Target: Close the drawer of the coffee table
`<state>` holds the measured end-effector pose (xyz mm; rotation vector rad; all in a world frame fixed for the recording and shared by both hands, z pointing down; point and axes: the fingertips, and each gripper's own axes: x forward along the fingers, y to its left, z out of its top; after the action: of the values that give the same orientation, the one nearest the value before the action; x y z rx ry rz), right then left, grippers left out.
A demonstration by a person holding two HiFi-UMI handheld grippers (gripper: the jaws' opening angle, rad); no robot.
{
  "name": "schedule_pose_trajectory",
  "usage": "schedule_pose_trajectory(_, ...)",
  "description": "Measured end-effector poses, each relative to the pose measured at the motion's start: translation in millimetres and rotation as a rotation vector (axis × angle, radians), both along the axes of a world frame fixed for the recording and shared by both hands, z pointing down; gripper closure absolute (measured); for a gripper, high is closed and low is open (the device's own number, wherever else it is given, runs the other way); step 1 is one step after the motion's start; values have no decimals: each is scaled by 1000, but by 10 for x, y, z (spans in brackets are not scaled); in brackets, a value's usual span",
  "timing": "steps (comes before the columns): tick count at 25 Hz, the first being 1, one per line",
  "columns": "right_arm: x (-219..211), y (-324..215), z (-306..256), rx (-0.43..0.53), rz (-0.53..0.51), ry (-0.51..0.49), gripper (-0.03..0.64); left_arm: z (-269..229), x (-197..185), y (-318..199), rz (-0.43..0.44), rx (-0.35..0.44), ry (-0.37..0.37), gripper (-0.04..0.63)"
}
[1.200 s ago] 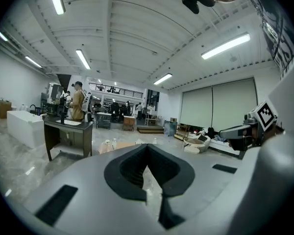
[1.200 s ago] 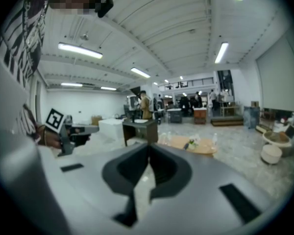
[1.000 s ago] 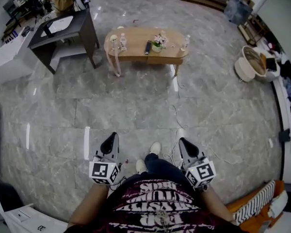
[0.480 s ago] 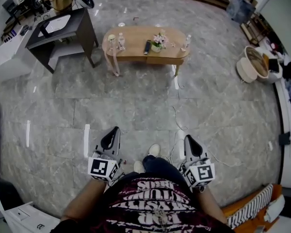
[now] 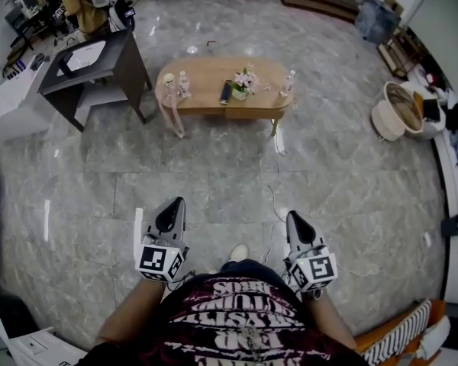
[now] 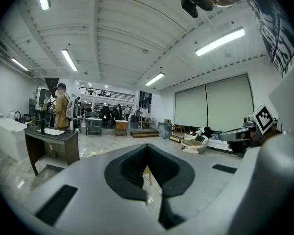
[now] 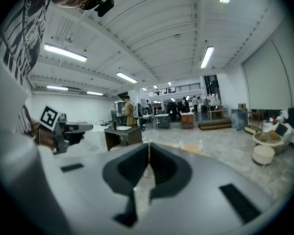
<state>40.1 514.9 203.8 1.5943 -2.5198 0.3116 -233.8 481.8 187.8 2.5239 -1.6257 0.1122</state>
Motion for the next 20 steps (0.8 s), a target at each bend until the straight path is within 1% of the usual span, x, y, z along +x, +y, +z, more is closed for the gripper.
schedule_pose_trajectory(5,162,-369,-89,33,-53,-22,581,-147,70,-355,-57,23,-6,572)
schedule_pose_trajectory(8,238,-526,-64,27,-70,-31,581,-159,100,-471,-90,32,-11,572)
schedule_pose_trajectory(10,303,-609,-18,15,-76,-25,581,-120,171,-530,-96,27,-13,572)
schedule_pose_trajectory(15,490,-729,120,-42,-62,-51,581,2,394,-562,-76,-5,-22,572)
schedule_pose_trajectory(20,479,-715,235,-96,-73,-60,581,148,299,-581,-116,-69,-10,572)
